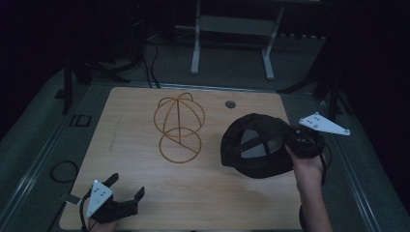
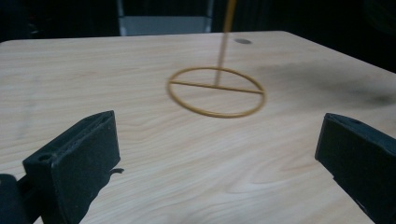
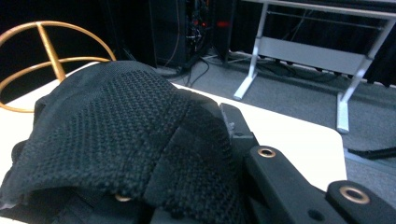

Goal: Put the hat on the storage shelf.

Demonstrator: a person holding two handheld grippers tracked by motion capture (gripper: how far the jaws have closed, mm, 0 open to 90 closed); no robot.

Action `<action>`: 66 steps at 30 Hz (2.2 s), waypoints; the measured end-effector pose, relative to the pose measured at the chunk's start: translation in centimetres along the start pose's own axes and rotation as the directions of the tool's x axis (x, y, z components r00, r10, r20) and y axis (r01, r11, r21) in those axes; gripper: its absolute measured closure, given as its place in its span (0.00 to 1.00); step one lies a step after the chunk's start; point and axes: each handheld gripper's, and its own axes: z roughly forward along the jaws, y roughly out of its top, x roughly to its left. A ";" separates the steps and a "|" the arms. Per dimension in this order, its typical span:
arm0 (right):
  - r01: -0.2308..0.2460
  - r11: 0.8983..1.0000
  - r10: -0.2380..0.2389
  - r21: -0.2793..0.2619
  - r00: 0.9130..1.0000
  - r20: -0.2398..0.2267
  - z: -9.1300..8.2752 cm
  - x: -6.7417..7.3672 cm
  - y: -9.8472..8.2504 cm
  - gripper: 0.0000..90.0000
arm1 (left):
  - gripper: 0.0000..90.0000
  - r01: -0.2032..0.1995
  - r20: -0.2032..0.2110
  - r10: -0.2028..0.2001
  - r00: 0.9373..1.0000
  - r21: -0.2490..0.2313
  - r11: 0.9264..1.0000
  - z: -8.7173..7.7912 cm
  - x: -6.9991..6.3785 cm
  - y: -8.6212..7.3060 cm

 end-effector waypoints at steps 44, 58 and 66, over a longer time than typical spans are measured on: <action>0.068 0.997 -0.074 -0.033 0.979 -0.191 -0.2 6.0 -0.6 0.99 | 0.08 -0.071 0.369 0.079 0.926 -0.035 0.997 7.8 -10.6 7.1; 0.116 0.992 -0.124 -0.047 0.962 -0.245 -1.2 7.3 -0.9 0.99 | 0.47 -0.075 0.370 0.090 0.925 -0.055 0.996 7.7 -10.5 7.6; 0.130 0.991 -0.135 -0.035 0.956 -0.259 -1.4 7.8 -1.7 0.99 | 0.76 -0.032 0.344 0.049 0.938 -0.054 0.998 7.6 -9.8 8.4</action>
